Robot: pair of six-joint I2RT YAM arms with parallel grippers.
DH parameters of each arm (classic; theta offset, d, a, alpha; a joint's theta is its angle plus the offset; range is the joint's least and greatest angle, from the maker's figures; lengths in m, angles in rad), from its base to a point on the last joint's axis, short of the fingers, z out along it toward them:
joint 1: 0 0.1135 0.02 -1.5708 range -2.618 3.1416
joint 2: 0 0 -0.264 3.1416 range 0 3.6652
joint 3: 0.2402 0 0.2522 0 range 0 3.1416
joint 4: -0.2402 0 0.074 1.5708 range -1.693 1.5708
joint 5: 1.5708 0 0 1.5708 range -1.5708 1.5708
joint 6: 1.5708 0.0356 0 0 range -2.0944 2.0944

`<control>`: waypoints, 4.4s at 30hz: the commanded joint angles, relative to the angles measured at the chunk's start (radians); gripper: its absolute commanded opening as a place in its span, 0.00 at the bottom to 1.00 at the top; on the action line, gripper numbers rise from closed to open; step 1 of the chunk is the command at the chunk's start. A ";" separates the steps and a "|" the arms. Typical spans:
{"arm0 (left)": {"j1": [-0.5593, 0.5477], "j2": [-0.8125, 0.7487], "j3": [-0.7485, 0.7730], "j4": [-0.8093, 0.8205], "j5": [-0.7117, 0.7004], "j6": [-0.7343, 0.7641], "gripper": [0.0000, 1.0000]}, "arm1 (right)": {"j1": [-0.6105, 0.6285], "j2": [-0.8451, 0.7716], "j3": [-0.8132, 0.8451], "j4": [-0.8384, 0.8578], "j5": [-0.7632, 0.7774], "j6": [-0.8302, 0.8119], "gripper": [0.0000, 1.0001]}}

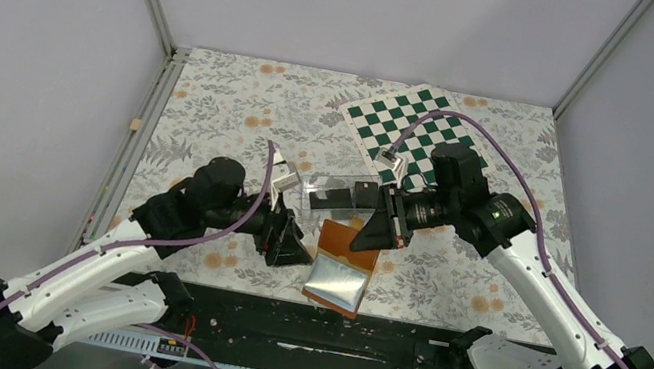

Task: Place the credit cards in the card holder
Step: Open the card holder at the center of the board.

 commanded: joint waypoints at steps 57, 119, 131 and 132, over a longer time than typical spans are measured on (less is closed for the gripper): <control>-0.086 0.065 0.099 -0.064 -0.055 0.038 0.66 | -0.007 0.025 -0.031 0.031 -0.012 0.007 0.00; -0.143 0.065 0.099 -0.140 -0.338 0.031 0.65 | -0.009 0.043 -0.023 0.031 0.030 0.024 0.00; -0.149 0.114 0.092 -0.103 -0.183 0.040 0.65 | -0.011 0.045 -0.030 0.034 0.040 0.026 0.00; -0.149 0.109 0.089 -0.087 -0.168 0.036 0.65 | -0.011 0.045 -0.031 0.033 0.040 0.025 0.00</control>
